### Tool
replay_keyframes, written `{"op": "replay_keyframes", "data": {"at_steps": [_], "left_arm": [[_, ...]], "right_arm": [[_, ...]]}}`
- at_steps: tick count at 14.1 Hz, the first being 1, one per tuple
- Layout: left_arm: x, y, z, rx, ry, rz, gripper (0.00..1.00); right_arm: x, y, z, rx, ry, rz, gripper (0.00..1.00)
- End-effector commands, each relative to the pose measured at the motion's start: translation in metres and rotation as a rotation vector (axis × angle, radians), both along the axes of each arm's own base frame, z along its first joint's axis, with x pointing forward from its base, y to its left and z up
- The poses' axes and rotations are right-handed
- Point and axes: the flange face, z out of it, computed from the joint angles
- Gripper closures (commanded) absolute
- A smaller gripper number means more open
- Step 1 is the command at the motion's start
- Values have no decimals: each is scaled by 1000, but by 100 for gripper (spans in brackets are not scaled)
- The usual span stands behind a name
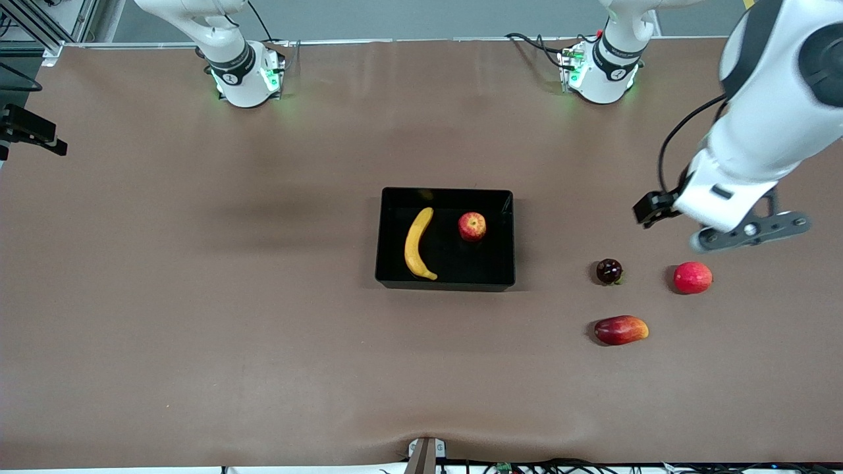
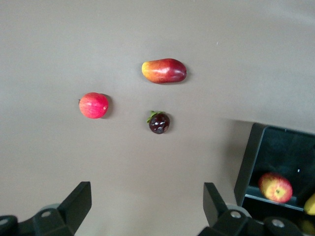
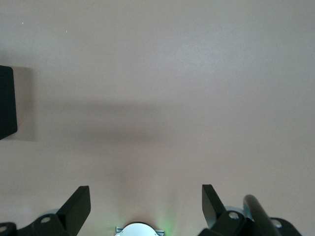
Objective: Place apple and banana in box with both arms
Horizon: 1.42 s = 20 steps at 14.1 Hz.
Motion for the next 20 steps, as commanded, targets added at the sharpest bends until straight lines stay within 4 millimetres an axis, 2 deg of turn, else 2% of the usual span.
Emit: {"op": "replay_keyframes", "data": {"at_steps": [1, 3, 7, 8, 9, 12, 17, 20], "left_arm": [[-23, 17, 18, -51, 6, -7, 0], [-33, 18, 26, -40, -13, -10, 0], [-41, 20, 26, -28, -49, -19, 0], [-40, 31, 29, -25, -63, -22, 0], [-39, 32, 28, -22, -58, -43, 0], [-36, 59, 28, -28, -42, -118, 0], [-68, 85, 30, -55, -20, -123, 0], [-74, 84, 38, -56, -27, -133, 0]], "right_arm": [[-6, 0, 4, 15, 1, -2, 0], [-6, -1, 4, 15, -1, -4, 0], [-5, -1, 4, 14, -1, -4, 0], [-5, -1, 4, 14, -1, -4, 0], [-5, -1, 3, 15, 2, -4, 0], [-6, -2, 3, 15, 4, -5, 0], [-5, 0, 3, 15, 4, -2, 0], [-6, -2, 3, 15, 4, -5, 0]]}}
